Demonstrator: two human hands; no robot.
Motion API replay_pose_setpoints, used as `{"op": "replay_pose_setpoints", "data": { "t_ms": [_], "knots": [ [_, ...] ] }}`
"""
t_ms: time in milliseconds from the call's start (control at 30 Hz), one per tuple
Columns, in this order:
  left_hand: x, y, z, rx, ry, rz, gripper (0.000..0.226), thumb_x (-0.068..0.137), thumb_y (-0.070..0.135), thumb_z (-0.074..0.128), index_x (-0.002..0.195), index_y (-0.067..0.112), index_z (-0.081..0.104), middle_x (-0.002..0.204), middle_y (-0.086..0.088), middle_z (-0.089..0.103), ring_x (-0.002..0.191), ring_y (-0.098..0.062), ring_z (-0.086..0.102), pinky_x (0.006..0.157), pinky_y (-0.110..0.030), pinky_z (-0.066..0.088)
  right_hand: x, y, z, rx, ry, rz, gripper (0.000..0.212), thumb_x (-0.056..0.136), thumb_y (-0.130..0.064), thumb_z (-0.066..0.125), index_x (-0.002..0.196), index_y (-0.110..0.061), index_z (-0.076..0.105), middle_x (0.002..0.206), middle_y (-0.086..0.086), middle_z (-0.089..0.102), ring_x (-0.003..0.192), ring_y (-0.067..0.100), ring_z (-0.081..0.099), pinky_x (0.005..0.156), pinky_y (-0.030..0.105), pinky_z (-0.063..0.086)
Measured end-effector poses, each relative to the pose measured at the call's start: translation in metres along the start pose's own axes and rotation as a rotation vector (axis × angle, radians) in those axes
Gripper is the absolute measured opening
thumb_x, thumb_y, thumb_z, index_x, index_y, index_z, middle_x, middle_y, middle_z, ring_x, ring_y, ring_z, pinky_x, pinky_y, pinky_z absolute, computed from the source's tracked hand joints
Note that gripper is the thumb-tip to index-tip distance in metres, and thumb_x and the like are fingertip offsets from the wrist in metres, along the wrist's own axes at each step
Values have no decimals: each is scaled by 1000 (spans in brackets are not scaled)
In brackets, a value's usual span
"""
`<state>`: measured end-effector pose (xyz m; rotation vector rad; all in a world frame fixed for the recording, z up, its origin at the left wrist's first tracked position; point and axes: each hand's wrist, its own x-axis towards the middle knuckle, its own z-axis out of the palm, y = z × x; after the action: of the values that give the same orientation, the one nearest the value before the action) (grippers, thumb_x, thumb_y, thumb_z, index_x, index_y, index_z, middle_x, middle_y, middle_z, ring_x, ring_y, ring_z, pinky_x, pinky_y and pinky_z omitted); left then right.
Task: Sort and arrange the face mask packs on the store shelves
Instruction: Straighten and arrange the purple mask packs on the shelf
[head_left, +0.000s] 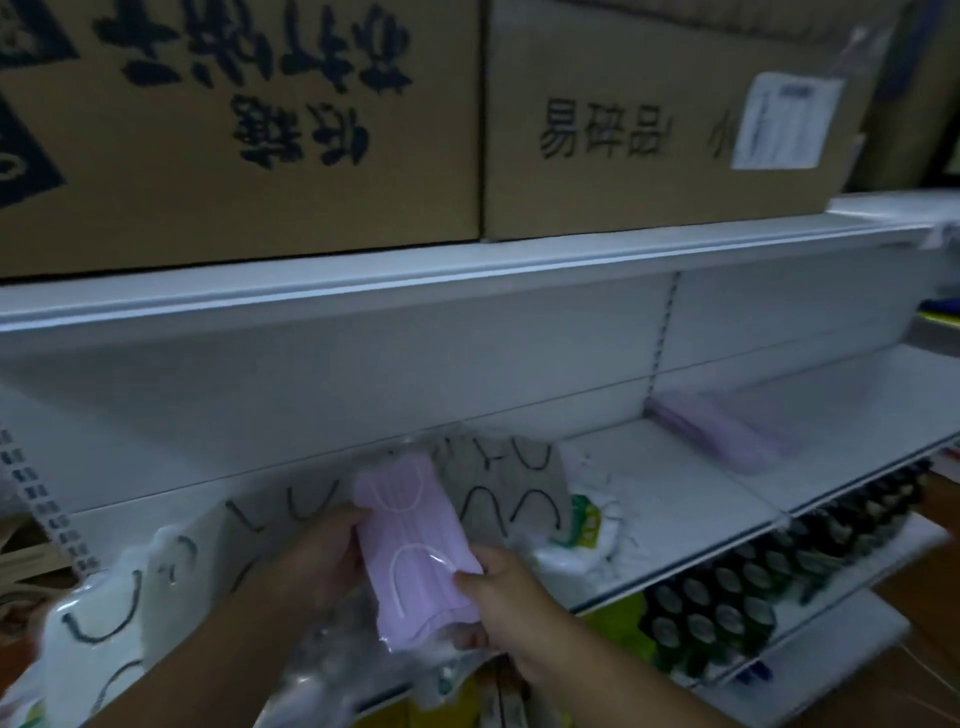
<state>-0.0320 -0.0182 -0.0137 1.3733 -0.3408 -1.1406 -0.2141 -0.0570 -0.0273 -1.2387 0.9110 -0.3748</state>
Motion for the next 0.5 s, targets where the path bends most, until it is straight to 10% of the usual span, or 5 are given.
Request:
{"op": "replay_pose_setpoints", "data": {
  "t_ms": [333, 500],
  "knots": [
    [7, -43, 209, 165, -241, -30, 23, 97, 3, 39, 91, -1, 61, 64, -11, 71, 57, -21, 67, 45, -24, 53, -72, -1, -207, 4, 193, -112, 20, 89, -4, 48, 89, -11, 67, 74, 9, 59, 54, 17, 51, 44, 20, 33],
    [9, -70, 320, 236, -347, -7, 17, 95, 5, 48, 99, 2, 64, 80, -12, 74, 76, -27, 68, 62, -35, 53, -106, 1, -314, 57, 311, -72, 18, 90, -4, 46, 84, -10, 61, 66, 8, 49, 45, 16, 44, 41, 16, 31]
  ]
}}
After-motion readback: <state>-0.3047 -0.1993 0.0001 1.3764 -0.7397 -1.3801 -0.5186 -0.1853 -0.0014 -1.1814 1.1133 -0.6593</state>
